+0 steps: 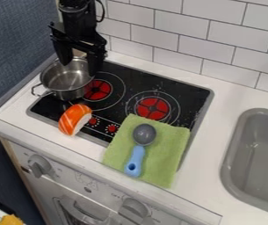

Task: Moved the silver pot to the upper right corner of the stove

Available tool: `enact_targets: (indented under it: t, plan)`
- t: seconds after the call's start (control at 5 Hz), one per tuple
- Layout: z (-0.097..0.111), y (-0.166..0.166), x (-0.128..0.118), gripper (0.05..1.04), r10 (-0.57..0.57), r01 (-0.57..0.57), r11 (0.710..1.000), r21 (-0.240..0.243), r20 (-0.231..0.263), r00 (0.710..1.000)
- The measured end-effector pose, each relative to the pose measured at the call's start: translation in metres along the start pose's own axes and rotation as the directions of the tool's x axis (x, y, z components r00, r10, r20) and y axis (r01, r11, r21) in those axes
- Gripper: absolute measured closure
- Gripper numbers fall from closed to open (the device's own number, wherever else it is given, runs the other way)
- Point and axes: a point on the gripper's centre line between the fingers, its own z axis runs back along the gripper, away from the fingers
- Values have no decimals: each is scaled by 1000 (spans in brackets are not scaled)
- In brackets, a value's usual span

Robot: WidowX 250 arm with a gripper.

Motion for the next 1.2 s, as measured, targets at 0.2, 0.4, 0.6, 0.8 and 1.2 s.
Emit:
enact_targets:
  t: [0.2, 0.4, 0.6, 0.8, 1.2]
  plan:
    - [-27, 4, 0, 83, 12, -12, 1000, 6, -77, 997]
    - [-42, 1, -10, 83, 0, -1, 1000, -4, -130, 992]
    - [-54, -5, -29, 93, -2, -5, 999, -45, -172, 985]
    - [-56, -4, -31, 170, 0, -8, 999, -43, -170, 985]
    - [-59, 2, -29, 723, 3, -10, 999, -42, -162, 987]
